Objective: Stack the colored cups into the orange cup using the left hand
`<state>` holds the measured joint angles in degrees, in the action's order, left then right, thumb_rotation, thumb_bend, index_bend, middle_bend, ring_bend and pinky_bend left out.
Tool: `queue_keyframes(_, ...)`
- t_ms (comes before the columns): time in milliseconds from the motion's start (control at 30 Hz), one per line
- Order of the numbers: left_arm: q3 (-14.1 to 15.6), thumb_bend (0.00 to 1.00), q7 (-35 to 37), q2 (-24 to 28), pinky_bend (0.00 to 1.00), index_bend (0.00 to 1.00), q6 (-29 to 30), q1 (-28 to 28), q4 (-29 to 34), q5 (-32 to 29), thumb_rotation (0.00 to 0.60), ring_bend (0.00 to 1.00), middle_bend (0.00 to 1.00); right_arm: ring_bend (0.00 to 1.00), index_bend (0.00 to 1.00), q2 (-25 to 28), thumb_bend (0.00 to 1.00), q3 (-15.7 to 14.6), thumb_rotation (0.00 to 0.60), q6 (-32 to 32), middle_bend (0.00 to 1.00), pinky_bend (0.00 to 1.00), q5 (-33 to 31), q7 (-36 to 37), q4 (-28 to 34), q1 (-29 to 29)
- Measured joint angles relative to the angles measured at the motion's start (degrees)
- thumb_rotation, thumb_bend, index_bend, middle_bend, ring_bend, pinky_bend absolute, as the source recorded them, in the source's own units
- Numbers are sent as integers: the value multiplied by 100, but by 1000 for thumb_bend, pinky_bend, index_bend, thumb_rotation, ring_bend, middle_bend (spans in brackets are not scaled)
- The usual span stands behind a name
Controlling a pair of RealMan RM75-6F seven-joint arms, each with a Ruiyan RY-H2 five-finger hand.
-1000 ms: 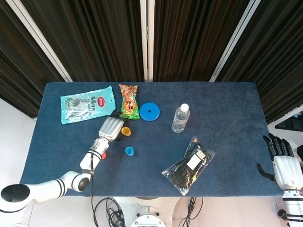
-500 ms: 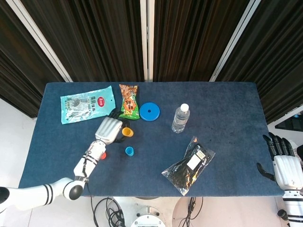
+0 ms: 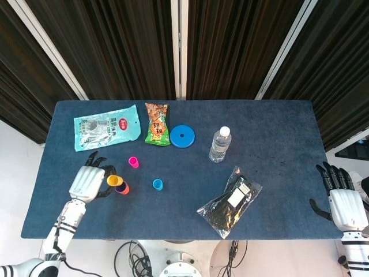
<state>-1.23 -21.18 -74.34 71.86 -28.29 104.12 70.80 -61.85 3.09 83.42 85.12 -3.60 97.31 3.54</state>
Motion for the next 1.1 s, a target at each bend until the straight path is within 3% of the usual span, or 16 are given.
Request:
queue_keyframes(600, 85, 283, 464, -386, 48, 530, -374, 184, -757, 141, 600, 168, 509, 0, 0, -4, 236, 4, 600, -10, 0, 0, -56, -86, 27, 5)
queue_keyframes(700, 80, 282, 514, -423, 48, 456, -419, 195, -818, 183, 600, 166, 470, 0, 0, -16, 236, 5, 600, -27, 0, 0, -64, -88, 22, 15)
queue_keyframes(867, 81, 260, 631, -460, 47, 253, -432, 215, -876, 345, 600, 117, 299, 0, 0, -27, 237, 0, 600, -38, 0, 0, -76, -92, 7, 17)
queue_keyframes(1100, 27, 252, 712, -451, 47, 224, -371, 231, -792, 552, 600, 109, 280, 0, 0, -16, 236, 8, 600, -15, 0, 0, -84, -57, -6, 7)
